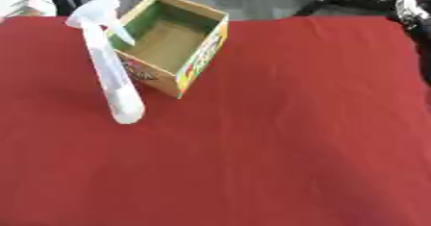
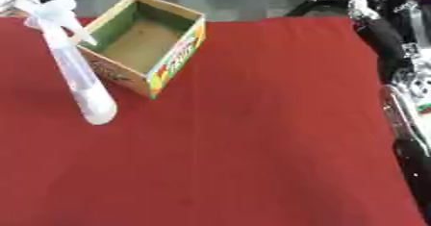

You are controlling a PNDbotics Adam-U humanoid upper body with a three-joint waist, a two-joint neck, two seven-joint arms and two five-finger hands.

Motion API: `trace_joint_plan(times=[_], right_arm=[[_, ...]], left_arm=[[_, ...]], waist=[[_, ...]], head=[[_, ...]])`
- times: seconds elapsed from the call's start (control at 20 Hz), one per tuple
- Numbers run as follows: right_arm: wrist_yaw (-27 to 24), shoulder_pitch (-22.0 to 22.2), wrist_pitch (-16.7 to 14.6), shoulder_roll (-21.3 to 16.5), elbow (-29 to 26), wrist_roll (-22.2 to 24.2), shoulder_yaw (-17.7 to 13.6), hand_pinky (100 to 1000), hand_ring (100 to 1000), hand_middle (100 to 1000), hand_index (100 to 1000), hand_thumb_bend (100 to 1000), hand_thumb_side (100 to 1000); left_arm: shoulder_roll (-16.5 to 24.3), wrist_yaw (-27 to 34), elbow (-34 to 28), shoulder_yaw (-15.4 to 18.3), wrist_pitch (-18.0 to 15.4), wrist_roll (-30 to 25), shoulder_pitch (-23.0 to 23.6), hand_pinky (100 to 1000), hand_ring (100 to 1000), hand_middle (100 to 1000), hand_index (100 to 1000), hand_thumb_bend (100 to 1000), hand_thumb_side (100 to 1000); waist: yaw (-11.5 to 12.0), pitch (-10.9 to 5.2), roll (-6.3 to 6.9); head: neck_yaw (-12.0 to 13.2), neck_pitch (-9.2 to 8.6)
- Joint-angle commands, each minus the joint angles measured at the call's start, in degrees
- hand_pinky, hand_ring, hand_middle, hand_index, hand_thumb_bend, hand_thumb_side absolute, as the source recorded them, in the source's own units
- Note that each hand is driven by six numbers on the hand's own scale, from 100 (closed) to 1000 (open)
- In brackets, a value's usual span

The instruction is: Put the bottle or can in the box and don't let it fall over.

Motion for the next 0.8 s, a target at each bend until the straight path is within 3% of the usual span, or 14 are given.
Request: trace_joint_plan(times=[0.05, 0.55, 0.8], right_arm=[[-0.2, -0.7, -0.2, -0.8, -0.6, -0.1, -0.5, 786, 785, 752, 836, 100, 330], [-0.2, -0.6, 0.0, -1.0, -0.7, -0.3, -0.4, 786, 785, 752, 836, 100, 334], [-0.1, -0.2, 0.2, -1.4, -0.6, -0.2, -0.3, 786, 785, 752, 835, 100, 336]], left_arm=[[0.9, -0.1, -1.1, 0.2, -0.1, -0.2, -0.4, 653, 723, 754, 744, 100, 704], [1.7, -0.2, -1.3, 0.2, -0.1, -0.2, -0.4, 654, 725, 755, 746, 100, 698], [8.3, -1.4, -1.6, -0.9, -0.1, -1.5, -0.2, 659, 726, 755, 749, 100, 630]], waist=[[0.0, -0.63, -0.06], [0.3, -0.29, -0.24], [0.4, -0.49, 0.03]], head=[[0.0, -0.72], [0.0, -0.84], [-0.4, -0.35]])
